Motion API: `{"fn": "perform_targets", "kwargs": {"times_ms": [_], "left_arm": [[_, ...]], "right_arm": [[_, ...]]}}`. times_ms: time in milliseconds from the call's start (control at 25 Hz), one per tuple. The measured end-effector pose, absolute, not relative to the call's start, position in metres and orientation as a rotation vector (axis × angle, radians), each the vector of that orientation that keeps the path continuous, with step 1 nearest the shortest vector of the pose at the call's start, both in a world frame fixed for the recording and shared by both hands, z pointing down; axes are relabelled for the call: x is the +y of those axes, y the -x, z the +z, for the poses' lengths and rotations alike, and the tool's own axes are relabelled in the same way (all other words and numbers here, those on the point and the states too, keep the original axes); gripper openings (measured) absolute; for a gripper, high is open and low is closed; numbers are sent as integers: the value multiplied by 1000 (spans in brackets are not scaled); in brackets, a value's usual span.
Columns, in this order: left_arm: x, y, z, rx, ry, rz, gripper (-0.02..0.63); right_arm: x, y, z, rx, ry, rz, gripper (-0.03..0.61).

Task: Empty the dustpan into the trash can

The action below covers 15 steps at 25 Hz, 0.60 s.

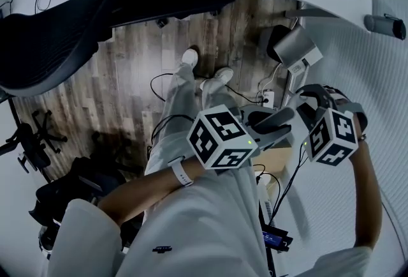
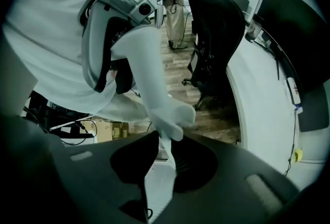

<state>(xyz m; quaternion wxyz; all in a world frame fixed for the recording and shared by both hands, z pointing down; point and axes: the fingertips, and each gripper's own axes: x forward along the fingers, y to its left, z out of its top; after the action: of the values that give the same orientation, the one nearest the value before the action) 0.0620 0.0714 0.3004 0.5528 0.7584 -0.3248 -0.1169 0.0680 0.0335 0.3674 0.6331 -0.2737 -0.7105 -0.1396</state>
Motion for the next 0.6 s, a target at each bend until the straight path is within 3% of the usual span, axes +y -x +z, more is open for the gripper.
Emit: {"fn": "perform_targets", "kwargs": {"times_ms": [600], "left_arm": [[51, -101, 262, -691, -2002, -25, 58]], "right_arm": [[12, -101, 334, -1782, 398, -255, 85]]}}
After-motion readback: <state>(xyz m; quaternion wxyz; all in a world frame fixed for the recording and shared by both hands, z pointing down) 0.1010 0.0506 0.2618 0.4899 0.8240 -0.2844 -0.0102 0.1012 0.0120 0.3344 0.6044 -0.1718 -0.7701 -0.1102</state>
